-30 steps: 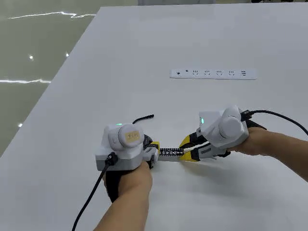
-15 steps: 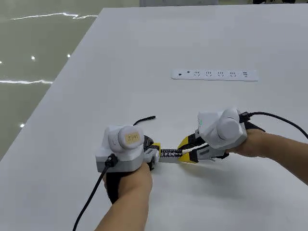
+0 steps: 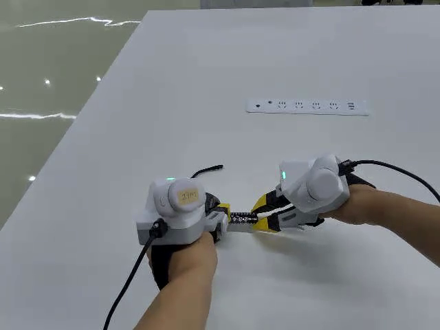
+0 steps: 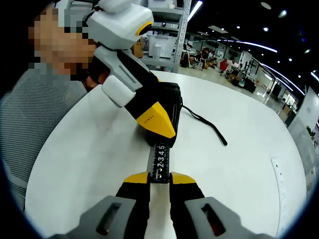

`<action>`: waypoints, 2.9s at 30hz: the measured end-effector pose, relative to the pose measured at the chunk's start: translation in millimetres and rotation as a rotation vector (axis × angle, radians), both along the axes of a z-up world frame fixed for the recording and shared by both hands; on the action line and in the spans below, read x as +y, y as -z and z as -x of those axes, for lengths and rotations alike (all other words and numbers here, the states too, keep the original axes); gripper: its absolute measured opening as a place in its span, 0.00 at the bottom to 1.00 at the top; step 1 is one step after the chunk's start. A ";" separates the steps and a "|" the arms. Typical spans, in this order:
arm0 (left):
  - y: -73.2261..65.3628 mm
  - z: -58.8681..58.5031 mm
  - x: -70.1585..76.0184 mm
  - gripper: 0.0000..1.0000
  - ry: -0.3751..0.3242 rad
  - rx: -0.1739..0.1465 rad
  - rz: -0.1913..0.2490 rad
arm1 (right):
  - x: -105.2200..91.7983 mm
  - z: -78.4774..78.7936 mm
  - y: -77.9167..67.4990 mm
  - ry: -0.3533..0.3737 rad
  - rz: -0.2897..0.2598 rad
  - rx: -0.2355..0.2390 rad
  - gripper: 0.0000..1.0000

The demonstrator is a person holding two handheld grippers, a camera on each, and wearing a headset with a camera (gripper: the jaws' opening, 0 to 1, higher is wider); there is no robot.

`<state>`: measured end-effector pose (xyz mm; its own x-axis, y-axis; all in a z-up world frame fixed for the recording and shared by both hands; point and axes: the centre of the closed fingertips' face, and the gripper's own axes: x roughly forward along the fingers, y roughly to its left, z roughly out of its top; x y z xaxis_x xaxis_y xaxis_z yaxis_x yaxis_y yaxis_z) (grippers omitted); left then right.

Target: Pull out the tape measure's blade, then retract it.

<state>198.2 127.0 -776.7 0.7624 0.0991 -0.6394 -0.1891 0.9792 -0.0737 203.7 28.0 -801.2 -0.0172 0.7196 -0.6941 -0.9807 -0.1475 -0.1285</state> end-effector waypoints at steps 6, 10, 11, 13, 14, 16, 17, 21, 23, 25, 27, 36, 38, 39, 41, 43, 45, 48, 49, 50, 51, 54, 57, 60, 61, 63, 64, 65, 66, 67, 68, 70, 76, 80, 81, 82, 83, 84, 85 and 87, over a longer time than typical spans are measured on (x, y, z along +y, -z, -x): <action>0.6 -0.5 0.2 0.59 0.002 -0.002 0.000 | 2.0 0.7 0.8 -0.001 0.001 -0.003 0.14; -0.7 0.6 -0.4 0.59 0.005 -0.003 0.000 | 3.1 0.8 1.5 0.004 -0.002 -0.003 0.14; 0.3 -0.2 0.2 0.59 0.006 -0.003 -0.001 | 3.4 1.0 1.6 0.004 -0.002 -0.002 0.14; 1.1 -0.6 0.8 0.59 0.008 -0.003 -0.001 | 4.3 0.4 3.2 0.003 -0.002 -0.002 0.14; 1.2 -0.7 1.0 0.59 0.007 -0.003 0.001 | 4.7 0.9 2.2 0.003 -0.002 -0.003 0.14; -1.5 1.1 0.3 0.59 0.004 -0.004 0.003 | 6.0 1.5 0.9 0.003 -0.002 -0.004 0.14; -0.7 0.1 1.3 0.59 0.004 -0.005 0.004 | 6.4 1.6 0.6 0.002 -0.002 -0.005 0.14; 0.5 -0.7 1.3 0.59 0.006 -0.007 0.006 | 8.4 1.2 1.3 -0.003 0.000 -0.009 0.14; -0.8 0.3 0.7 0.59 0.006 -0.007 0.007 | 9.3 0.7 2.1 -0.003 0.001 -0.010 0.14; -3.9 2.7 -1.6 0.59 0.004 -0.009 0.007 | 10.1 1.0 1.9 -0.004 0.004 -0.012 0.14; -4.4 3.1 -2.0 0.59 0.004 -0.009 0.008 | 10.3 1.7 1.3 -0.006 0.006 -0.014 0.14; -1.3 0.7 0.2 0.59 0.006 -0.008 0.010 | 13.5 1.2 2.5 -0.006 0.006 -0.017 0.14; -0.2 -0.3 1.1 0.59 0.007 -0.007 0.010 | 14.4 1.6 2.0 -0.006 0.005 -0.017 0.14; -1.4 0.6 0.5 0.59 0.007 -0.007 0.010 | 14.7 1.7 2.0 -0.006 0.004 -0.017 0.14; -1.5 0.8 0.6 0.59 0.008 -0.007 0.010 | 15.7 0.6 3.7 -0.006 0.004 -0.017 0.14; -2.3 1.8 -0.9 0.59 0.007 -0.007 0.011 | 16.8 1.7 2.9 -0.006 0.002 -0.017 0.14; -3.4 2.6 -1.4 0.59 0.008 -0.008 0.011 | 18.0 3.1 0.1 -0.007 0.001 -0.019 0.14; -2.9 2.4 -0.3 0.59 0.007 -0.007 0.014 | 19.8 3.2 0.8 -0.010 0.001 -0.021 0.14; -1.3 1.3 0.9 0.59 0.007 -0.007 0.015 | 20.4 3.0 1.2 -0.009 0.000 -0.021 0.14; -1.0 1.1 1.1 0.59 0.008 -0.006 0.015 | 21.5 0.7 3.8 -0.010 -0.001 -0.021 0.14; -2.3 2.0 0.1 0.59 0.008 -0.006 0.015 | 21.9 0.8 3.8 -0.010 -0.002 -0.021 0.14; -4.4 4.2 -1.7 0.59 0.007 -0.006 0.016 | 22.7 2.4 1.7 -0.010 -0.003 -0.022 0.14; -2.7 2.4 0.1 0.59 0.007 -0.006 0.018 | 23.7 3.4 -0.3 -0.011 -0.005 -0.023 0.14; -1.7 1.3 1.5 0.59 0.004 -0.006 0.023 | 24.9 2.9 -0.3 -0.011 -0.007 -0.025 0.14; -2.5 1.9 1.0 0.59 0.004 -0.006 0.023 | 25.4 2.9 -0.3 -0.011 -0.007 -0.024 0.14; -1.5 1.3 1.5 0.59 0.005 -0.006 0.024 | 26.9 2.8 0.5 -0.013 -0.009 -0.024 0.14; -1.2 1.1 1.7 0.59 0.005 -0.006 0.025 | 27.5 2.2 1.7 -0.013 -0.009 -0.024 0.14; -2.2 1.6 1.9 0.59 0.005 -0.006 0.026 | 28.4 2.4 1.7 -0.014 -0.011 -0.024 0.14; -2.4 1.5 2.1 0.59 0.004 -0.006 0.026 | 29.0 3.7 -0.1 -0.013 -0.011 -0.024 0.14; -2.6 2.3 1.1 0.59 0.004 -0.006 0.028 | 29.9 4.0 -0.5 -0.014 -0.012 -0.025 0.14; -2.8 2.6 0.9 0.59 0.004 -0.006 0.028 | 30.5 3.9 0.1 -0.015 -0.013 -0.025 0.14; -3.4 3.0 1.0 0.59 0.003 -0.006 0.031 | 32.6 2.7 1.7 -0.016 -0.014 -0.025 0.14; -4.9 4.4 1.1 0.59 0.002 -0.010 0.036 | 36.7 3.9 0.4 -0.018 -0.018 -0.025 0.14; -2.1 3.0 3.4 0.59 0.003 -0.009 0.038 | 38.9 5.0 0.6 -0.019 -0.022 -0.025 0.14; -2.4 3.4 2.8 0.59 0.003 -0.009 0.039 | 39.7 4.8 0.7 -0.018 -0.023 -0.024 0.14; -2.5 3.7 2.6 0.59 0.002 -0.009 0.040 | 40.4 4.4 1.3 -0.018 -0.024 -0.024 0.14; -1.6 3.0 3.3 0.59 0.001 -0.010 0.042 | 41.4 4.3 1.5 -0.019 -0.024 -0.025 0.14; -1.4 2.8 3.5 0.59 0.002 -0.010 0.042 | 42.0 4.1 1.7 -0.020 -0.024 -0.026 0.14; -0.8 2.6 3.5 0.59 0.000 -0.009 0.043 | 42.7 4.5 1.1 -0.021 -0.024 -0.027 0.14; -0.1 1.7 4.8 0.59 -0.002 -0.011 0.045 | 43.4 5.3 -0.3 -0.021 -0.024 -0.028 0.14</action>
<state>196.5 131.8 -776.6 0.7691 0.0716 -0.6351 -0.1896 0.9745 -0.1198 198.4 71.4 -801.0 -0.0135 0.7361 -0.6768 -0.9733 -0.1646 -0.1597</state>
